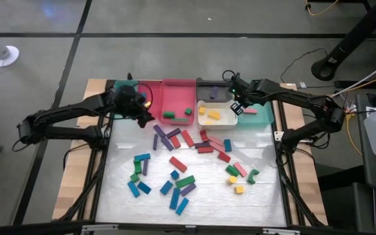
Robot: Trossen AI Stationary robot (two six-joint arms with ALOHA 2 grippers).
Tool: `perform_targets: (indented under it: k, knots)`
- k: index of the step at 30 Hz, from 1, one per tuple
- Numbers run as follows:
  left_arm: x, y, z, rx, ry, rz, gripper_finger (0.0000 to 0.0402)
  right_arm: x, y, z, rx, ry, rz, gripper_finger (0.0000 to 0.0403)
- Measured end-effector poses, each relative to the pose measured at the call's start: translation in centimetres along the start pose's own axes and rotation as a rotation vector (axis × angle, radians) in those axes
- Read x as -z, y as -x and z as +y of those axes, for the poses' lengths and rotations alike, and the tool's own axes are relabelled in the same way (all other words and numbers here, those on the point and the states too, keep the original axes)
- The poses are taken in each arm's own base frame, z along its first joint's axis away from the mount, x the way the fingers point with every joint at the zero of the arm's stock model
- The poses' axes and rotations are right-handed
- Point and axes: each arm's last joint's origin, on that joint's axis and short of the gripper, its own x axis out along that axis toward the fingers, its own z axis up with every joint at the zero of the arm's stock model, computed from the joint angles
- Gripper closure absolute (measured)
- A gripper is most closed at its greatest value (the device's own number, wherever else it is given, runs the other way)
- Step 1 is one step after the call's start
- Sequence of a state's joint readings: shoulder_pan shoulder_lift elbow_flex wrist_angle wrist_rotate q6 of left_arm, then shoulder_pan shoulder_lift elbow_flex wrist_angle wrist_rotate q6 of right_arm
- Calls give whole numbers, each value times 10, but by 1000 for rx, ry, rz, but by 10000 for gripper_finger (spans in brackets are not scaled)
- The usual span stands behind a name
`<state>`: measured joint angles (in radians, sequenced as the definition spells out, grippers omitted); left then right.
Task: Sort blocks
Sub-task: Put the pink block into the right green bin, then put the violet block into the black bin
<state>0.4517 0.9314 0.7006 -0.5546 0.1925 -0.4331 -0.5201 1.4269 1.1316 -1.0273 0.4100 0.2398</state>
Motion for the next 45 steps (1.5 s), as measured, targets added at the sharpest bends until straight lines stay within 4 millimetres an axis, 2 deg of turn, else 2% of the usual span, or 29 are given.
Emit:
perform_targets:
  k: [7, 14, 22, 29, 34, 45]
  knots:
    - [24, -2, -14, -10, 102, 187, 224, -2, -9, 5, 8, 15, 30, 251]
    - [35, -8, -28, -79, 276, 203, 224, -3, -9, 5, 6, 128, 29, 216]
    - [48, -36, -39, -169, 416, 315, 224, -2, -9, 5, 5, 192, 29, 216]
    - [54, -67, -49, -190, 473, 342, 224, -3, -9, 5, 4, 206, 28, 216]
    - [62, -85, -46, -271, 507, 387, 224, -3, -9, 5, 2, 237, 26, 216]
    - [71, -116, -39, -383, 483, 374, 224, -3, -9, 5, 0, 237, 26, 216]
